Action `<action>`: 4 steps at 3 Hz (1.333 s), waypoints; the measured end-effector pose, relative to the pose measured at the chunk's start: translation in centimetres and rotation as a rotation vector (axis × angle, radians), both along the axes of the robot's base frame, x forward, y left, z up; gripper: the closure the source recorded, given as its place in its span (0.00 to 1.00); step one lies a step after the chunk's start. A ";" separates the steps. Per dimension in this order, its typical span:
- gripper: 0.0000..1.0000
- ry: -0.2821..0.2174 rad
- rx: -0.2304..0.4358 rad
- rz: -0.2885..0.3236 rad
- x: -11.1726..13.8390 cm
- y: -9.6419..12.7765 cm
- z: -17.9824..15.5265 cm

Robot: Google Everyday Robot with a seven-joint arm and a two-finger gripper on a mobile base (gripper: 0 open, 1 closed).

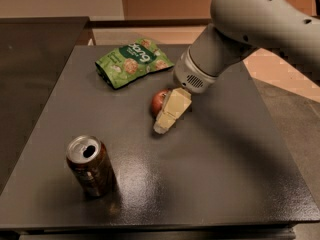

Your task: Pick apple

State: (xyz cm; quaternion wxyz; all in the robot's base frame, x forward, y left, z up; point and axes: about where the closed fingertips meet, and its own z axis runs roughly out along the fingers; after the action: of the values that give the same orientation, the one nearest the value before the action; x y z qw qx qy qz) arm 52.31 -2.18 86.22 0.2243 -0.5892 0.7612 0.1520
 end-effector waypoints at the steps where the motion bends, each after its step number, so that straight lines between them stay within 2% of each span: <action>1: 0.57 0.013 0.005 -0.004 -0.2 0.0 -0.8; 2: 0.80 0.013 0.006 -0.005 -0.1 -0.1 -0.7; 3: 1.00 -0.011 0.016 -0.013 0.3 -1.2 3.0; 4: 1.00 -0.043 0.031 -0.018 0.7 -2.5 6.9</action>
Offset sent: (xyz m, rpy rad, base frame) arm 0.0096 -0.0270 0.0684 0.0241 -0.0366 -0.0291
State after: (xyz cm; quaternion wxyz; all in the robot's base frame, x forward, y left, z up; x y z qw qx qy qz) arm 53.03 -4.69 93.08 0.2509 -0.5818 0.7592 0.1491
